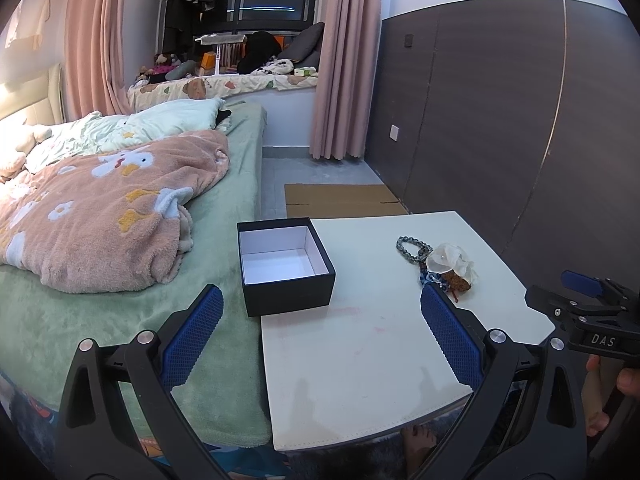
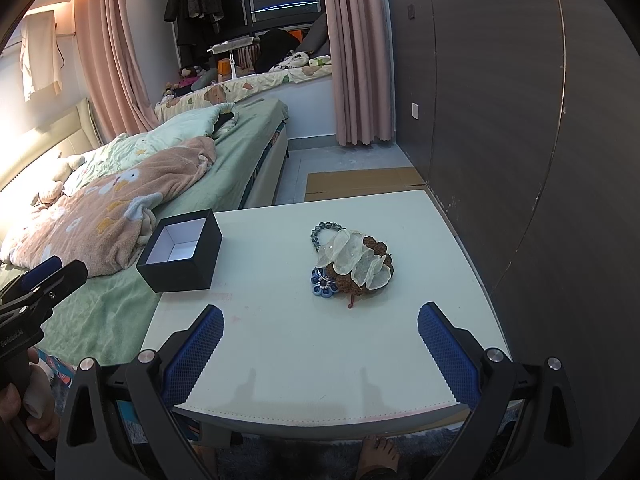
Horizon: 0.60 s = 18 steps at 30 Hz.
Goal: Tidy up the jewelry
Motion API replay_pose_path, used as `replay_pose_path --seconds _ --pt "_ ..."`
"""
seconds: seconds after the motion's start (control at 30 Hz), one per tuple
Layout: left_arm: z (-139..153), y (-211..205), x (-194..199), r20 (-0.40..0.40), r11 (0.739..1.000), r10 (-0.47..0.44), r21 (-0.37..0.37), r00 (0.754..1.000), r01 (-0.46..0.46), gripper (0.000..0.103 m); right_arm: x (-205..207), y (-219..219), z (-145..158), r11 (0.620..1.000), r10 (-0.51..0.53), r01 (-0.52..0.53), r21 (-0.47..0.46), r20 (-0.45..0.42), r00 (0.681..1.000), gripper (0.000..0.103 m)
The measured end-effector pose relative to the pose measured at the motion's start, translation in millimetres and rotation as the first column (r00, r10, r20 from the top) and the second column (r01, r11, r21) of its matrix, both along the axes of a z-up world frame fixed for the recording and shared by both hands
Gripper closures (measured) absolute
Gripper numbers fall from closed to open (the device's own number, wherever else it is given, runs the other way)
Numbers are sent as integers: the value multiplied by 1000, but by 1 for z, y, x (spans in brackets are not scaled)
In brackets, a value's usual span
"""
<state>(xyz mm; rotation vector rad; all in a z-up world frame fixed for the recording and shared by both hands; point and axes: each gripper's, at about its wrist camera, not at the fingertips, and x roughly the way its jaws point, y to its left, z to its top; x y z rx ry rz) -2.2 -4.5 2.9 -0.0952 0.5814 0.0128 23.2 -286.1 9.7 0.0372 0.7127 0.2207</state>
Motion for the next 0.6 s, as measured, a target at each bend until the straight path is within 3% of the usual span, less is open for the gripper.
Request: replay_pose_path --seconds 0.37,0.6 --pt "1 -2 3 19 999 -33 -39 999 33 4 6 -14 2 999 -38 38 33 6 999 8" --pt "0 -7 23 13 991 -71 -112 997 72 4 32 -45 -9 983 -102 113 145 -78 992 27"
